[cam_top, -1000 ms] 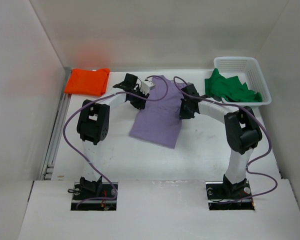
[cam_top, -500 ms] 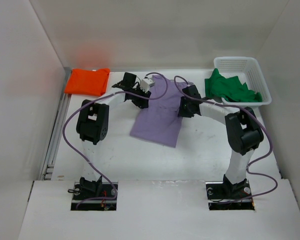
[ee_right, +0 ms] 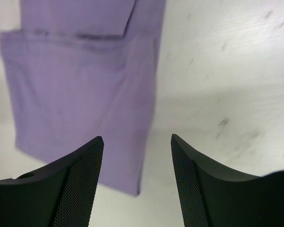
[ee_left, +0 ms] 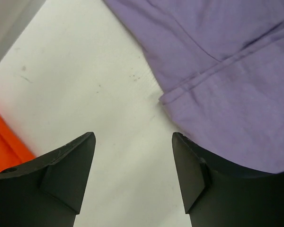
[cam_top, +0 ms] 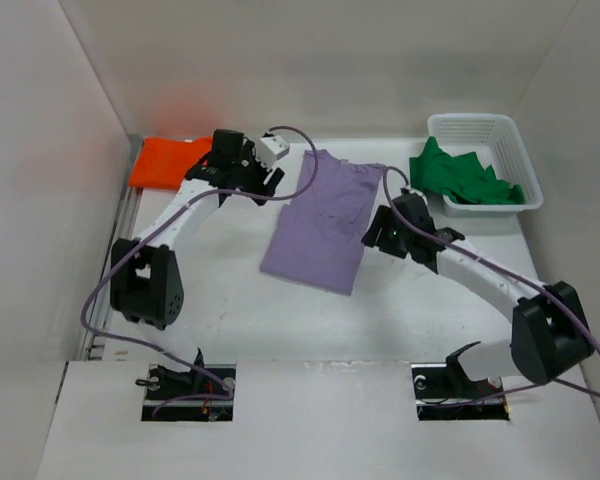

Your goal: Fold and stack the t-shirts

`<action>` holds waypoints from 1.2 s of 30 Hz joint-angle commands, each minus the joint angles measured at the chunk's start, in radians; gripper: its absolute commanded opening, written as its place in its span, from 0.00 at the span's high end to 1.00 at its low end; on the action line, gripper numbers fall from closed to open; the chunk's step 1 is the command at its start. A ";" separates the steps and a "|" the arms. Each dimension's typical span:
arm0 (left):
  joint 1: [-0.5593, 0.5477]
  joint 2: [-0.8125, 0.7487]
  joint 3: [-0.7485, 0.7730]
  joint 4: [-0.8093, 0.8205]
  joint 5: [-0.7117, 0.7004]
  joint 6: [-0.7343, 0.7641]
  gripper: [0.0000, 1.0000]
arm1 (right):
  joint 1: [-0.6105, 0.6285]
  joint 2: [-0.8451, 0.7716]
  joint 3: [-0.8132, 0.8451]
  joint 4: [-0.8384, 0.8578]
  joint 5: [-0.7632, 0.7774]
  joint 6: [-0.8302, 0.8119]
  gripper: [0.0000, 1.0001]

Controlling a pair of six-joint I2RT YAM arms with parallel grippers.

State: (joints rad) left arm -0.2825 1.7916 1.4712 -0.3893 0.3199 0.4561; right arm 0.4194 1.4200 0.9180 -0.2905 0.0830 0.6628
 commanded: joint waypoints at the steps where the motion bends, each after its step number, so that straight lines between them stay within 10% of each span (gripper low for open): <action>1: -0.014 -0.096 -0.112 -0.150 0.007 0.059 0.37 | 0.084 -0.061 -0.126 0.042 -0.044 0.153 0.36; 20: -0.042 -0.028 -0.402 -0.112 0.127 -0.188 0.60 | 0.281 0.074 -0.274 0.205 -0.124 0.408 0.44; 28: -0.091 -0.070 -0.492 -0.131 0.126 -0.185 0.89 | 0.282 0.022 -0.353 0.203 -0.138 0.420 0.83; 33: -0.166 -0.171 -0.563 -0.192 0.139 -0.174 0.88 | 0.279 -0.050 -0.415 0.176 -0.157 0.391 0.98; 36: -0.224 -0.257 -0.621 -0.243 0.159 -0.172 0.69 | 0.267 -0.099 -0.450 0.127 -0.184 0.350 0.99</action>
State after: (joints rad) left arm -0.4595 1.6257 0.9028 -0.5304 0.4297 0.2890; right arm 0.6884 1.3590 0.5068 -0.0731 -0.0792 1.0637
